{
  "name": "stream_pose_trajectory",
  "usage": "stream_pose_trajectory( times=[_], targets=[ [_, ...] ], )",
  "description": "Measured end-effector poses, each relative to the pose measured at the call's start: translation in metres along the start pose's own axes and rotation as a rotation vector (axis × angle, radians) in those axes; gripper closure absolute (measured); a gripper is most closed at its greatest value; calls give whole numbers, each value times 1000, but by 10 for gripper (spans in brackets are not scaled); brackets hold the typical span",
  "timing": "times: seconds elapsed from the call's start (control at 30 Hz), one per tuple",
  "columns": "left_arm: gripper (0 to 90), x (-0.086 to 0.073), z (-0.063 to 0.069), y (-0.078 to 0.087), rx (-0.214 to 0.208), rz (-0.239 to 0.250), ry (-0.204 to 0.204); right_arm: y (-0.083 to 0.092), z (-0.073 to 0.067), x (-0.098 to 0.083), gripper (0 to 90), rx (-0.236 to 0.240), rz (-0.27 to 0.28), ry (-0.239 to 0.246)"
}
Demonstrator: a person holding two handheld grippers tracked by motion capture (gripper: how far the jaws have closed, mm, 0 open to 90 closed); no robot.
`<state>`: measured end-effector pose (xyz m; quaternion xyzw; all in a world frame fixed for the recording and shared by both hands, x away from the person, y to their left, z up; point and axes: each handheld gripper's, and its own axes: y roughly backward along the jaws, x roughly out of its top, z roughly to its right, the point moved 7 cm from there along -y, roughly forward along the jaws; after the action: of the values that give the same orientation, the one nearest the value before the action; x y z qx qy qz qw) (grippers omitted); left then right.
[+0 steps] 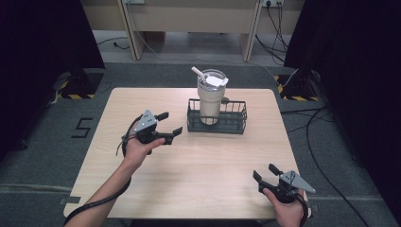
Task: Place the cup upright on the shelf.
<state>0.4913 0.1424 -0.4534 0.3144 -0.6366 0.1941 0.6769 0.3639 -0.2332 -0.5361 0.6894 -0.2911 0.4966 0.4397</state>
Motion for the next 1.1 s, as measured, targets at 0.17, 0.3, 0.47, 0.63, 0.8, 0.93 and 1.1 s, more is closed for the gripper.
stream_pose_trajectory(
  times=[0.17,0.3,0.47,0.63,0.8,0.93,1.1],
  targets=[
    [144,-14,-1,16,10,-14,15,0,0,0,268,-2,1,5],
    [144,-26,-1,28,19,-28,15,0,0,0,268,-2,1,2],
    [144,-39,-3,43,37,-35,26,0,1,0,268,-6,0,3],
    [144,-51,-3,58,49,-48,33,0,1,0,268,-4,3,4],
    [144,-67,-3,71,63,-57,51,0,1,0,268,-8,-1,5],
    [144,-76,-4,78,77,-64,64,0,1,-1,268,-8,-3,6],
    [144,-84,-6,83,101,-64,89,1,1,0,268,-4,2,11]
  ],
)
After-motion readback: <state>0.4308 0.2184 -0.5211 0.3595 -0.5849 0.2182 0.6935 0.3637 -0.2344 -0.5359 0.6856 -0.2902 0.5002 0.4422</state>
